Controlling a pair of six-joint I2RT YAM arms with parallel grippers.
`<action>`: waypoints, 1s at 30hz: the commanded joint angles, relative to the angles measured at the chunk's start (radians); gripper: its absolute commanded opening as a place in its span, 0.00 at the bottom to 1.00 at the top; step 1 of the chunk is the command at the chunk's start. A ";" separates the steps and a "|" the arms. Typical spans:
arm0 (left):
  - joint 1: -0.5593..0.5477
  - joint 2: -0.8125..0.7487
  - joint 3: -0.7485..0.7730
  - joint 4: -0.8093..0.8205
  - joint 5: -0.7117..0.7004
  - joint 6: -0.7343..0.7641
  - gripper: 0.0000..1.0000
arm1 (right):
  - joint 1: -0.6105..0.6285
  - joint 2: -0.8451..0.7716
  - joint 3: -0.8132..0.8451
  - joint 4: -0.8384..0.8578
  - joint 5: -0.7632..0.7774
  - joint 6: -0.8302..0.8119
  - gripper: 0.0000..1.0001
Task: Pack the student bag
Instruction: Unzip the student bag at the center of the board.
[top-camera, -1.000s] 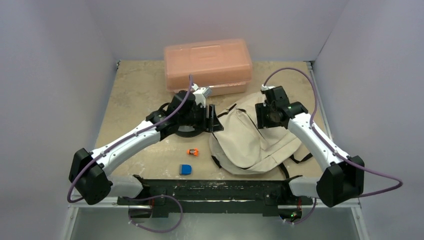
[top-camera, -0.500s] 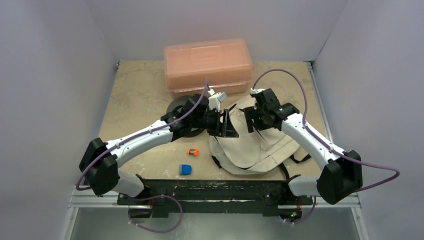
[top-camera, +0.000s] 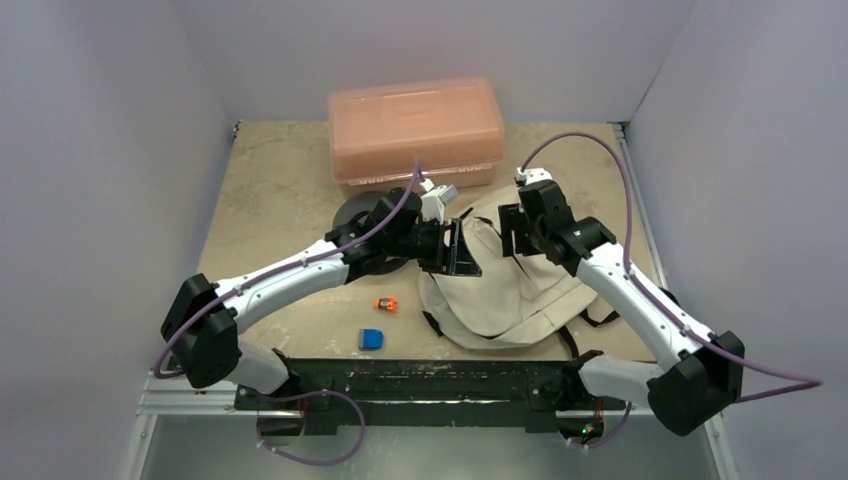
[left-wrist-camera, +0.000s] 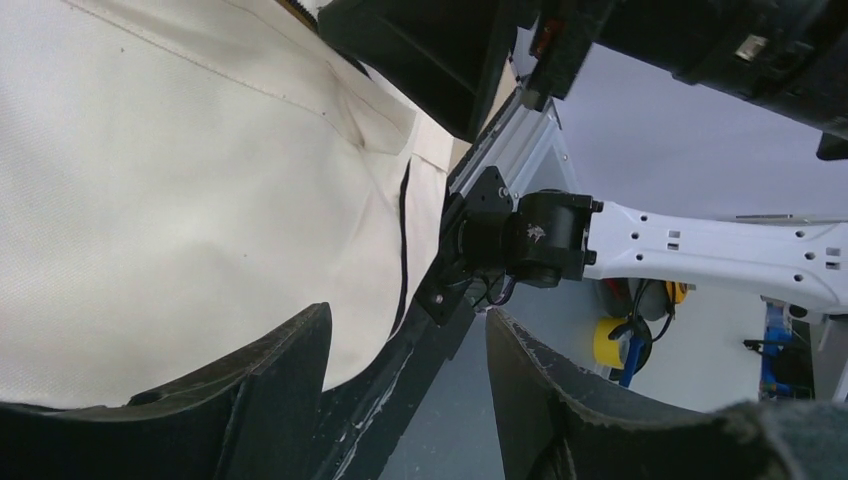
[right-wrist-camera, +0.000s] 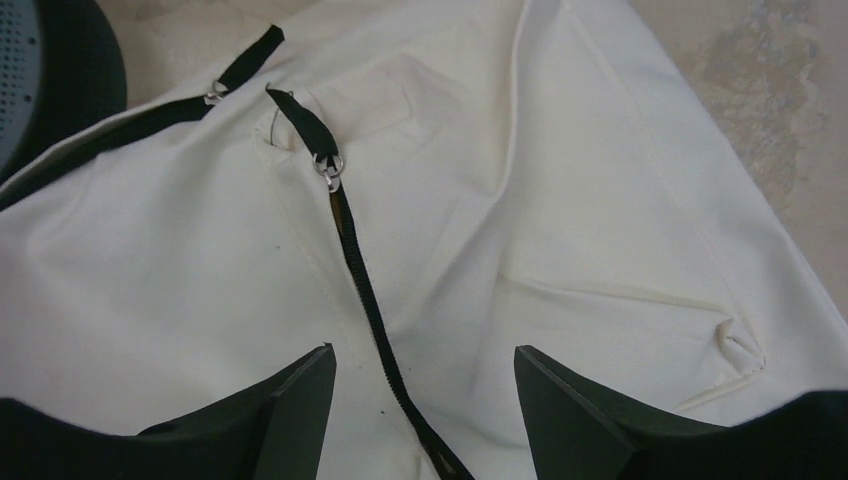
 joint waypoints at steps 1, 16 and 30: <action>-0.010 0.037 0.070 0.066 0.006 -0.018 0.57 | -0.003 -0.070 -0.006 0.021 0.033 0.056 0.70; -0.020 0.140 0.134 0.093 -0.056 -0.133 0.56 | -0.011 0.038 -0.029 0.049 0.051 0.009 0.46; -0.020 0.159 0.112 0.080 -0.061 -0.134 0.56 | -0.010 -0.013 -0.028 0.042 0.148 0.019 0.00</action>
